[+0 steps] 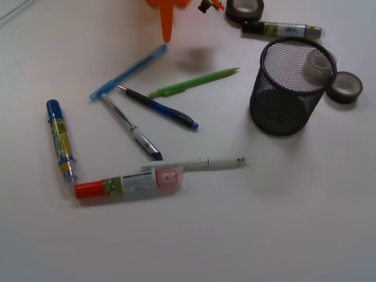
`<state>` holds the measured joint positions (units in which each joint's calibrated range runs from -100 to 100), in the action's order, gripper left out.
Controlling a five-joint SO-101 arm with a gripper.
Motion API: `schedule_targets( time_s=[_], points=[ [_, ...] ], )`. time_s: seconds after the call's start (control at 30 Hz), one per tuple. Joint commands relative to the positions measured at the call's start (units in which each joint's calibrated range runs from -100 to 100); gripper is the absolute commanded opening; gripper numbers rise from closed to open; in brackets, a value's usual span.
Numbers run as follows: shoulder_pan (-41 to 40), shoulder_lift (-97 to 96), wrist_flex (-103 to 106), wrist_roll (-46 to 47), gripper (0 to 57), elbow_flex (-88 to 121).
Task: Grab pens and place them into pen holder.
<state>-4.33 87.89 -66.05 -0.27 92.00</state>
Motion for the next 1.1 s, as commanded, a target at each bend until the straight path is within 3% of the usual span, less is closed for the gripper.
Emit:
schedule_targets(
  time_s=[0.0, 0.17, 0.47, 0.63, 0.87, 1.07],
  points=[
    [0.4, -2.9, 7.8, -9.1, 5.9, -2.1],
    [2.9, -10.7, 11.3, -19.3, 6.4, -7.1],
    [7.7, -34.0, 11.2, -40.2, 14.6, -22.5],
    [7.3, -46.5, 10.7, -49.0, 14.6, -30.8],
    [5.6, -59.0, 10.7, -57.1, 14.3, -35.9],
    [6.5, -65.7, 11.2, -58.6, 14.3, -38.6]
  ],
)
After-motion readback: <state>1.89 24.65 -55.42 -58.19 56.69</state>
